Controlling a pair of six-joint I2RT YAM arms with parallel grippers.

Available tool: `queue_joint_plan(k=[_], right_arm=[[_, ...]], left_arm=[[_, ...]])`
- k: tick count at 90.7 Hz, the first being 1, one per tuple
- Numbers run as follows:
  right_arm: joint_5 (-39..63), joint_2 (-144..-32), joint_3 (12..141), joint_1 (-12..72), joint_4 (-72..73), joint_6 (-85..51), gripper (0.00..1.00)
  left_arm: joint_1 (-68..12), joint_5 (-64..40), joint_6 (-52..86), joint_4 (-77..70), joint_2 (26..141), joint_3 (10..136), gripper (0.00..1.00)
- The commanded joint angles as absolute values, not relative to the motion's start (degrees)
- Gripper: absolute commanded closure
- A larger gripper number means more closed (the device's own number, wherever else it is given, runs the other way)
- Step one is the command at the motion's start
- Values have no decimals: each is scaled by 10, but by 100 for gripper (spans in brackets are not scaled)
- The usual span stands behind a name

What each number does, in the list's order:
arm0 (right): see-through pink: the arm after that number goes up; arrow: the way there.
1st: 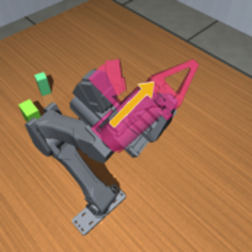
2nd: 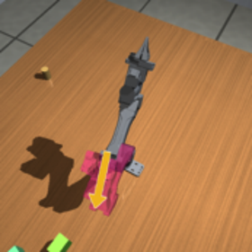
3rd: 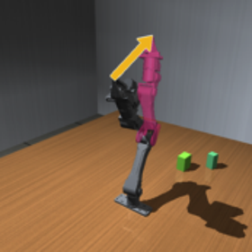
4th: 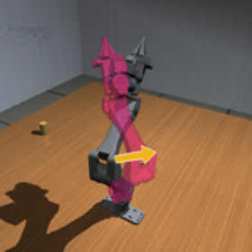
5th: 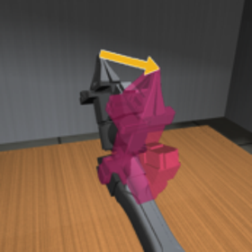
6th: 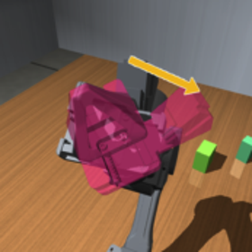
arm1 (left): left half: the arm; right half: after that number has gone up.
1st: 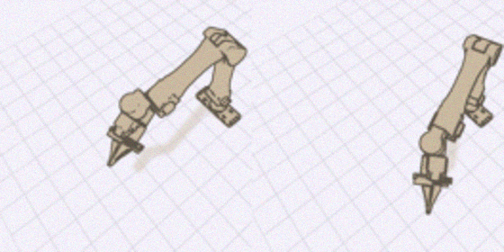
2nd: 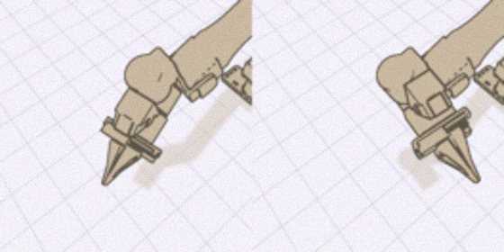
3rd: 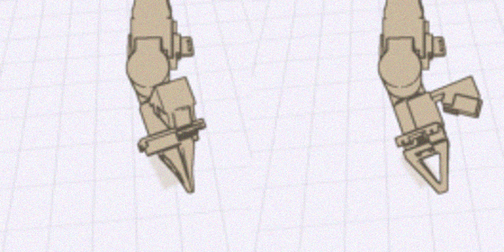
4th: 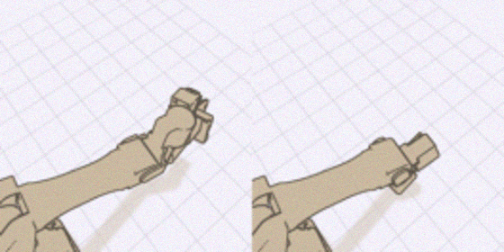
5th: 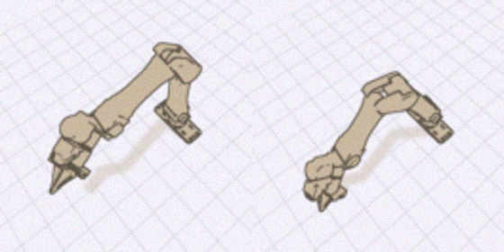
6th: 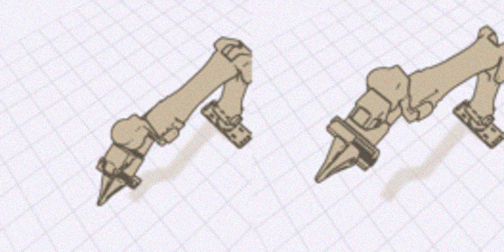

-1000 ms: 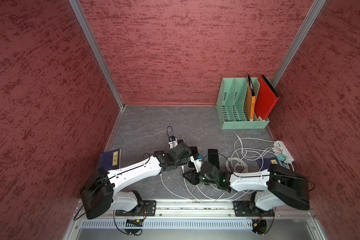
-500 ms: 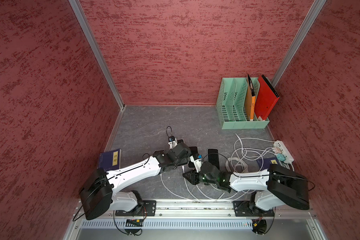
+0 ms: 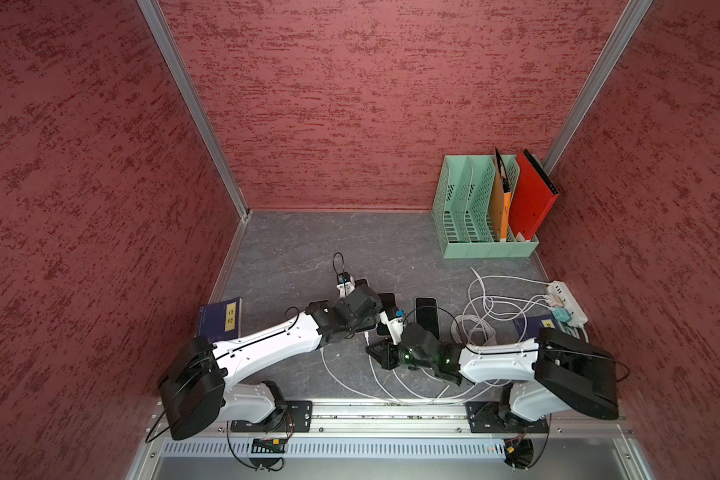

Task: Unplug the charging cable from the phone
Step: Remove the charging cable from the phone.

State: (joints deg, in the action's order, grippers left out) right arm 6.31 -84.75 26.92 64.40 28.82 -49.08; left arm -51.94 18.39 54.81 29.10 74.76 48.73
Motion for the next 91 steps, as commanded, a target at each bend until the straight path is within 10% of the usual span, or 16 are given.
queue_joint_plan(k=[1,91], right_arm=[[66,-855,289,644,280,-483,95],[85,-883,316,646,262,-471,100]], left_arm=[[-512,201,540,280,725,506,100],[-436,174,511,270,695,554,100]])
